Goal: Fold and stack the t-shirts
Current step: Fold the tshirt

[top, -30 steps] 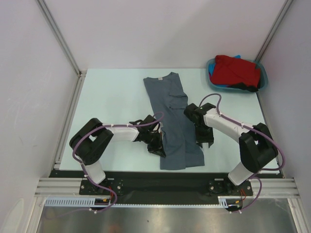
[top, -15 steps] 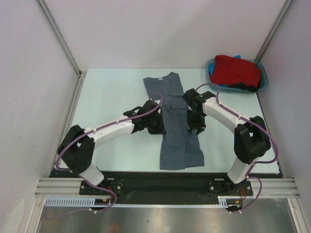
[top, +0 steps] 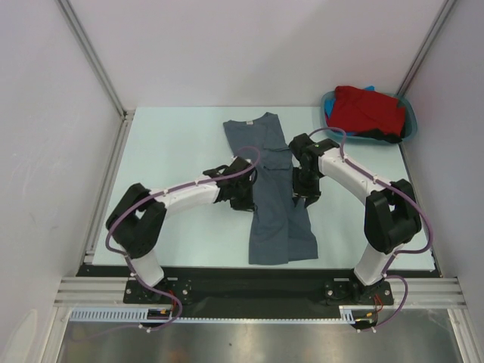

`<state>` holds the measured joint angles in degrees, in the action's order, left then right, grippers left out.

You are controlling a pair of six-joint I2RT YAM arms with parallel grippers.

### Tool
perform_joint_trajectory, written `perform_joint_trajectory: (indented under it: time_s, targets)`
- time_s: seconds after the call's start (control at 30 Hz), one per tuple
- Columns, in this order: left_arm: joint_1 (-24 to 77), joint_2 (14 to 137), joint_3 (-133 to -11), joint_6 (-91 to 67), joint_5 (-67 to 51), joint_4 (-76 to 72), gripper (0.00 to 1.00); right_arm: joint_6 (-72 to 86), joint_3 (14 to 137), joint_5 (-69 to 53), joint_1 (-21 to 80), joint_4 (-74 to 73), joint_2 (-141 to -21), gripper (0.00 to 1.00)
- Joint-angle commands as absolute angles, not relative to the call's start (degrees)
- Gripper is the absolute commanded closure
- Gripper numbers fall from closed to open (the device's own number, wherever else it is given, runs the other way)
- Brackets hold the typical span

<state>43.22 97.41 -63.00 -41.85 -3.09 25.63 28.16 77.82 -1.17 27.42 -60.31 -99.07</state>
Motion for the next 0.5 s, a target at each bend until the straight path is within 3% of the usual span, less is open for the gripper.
perform_joint_trajectory:
  time_s: [0.0, 0.2, 0.47]
  targets:
    - [41.49, 101.93, -69.59, -38.41, -2.02, 24.87, 0.85, 27.16, 80.86, -2.63, 27.16, -60.03, -97.91, 0.59]
    - [38.50, 108.71, -82.17, -35.16, -1.76, 27.60, 0.80, 26.81, 82.52, -4.48, 26.89, -59.41, -98.70, 0.59]
    - [35.33, 117.58, -94.73, -32.53, -0.09, 34.61, 0.87, 27.16, 83.93, -4.57, 26.89, -60.29, -99.76, 0.60]
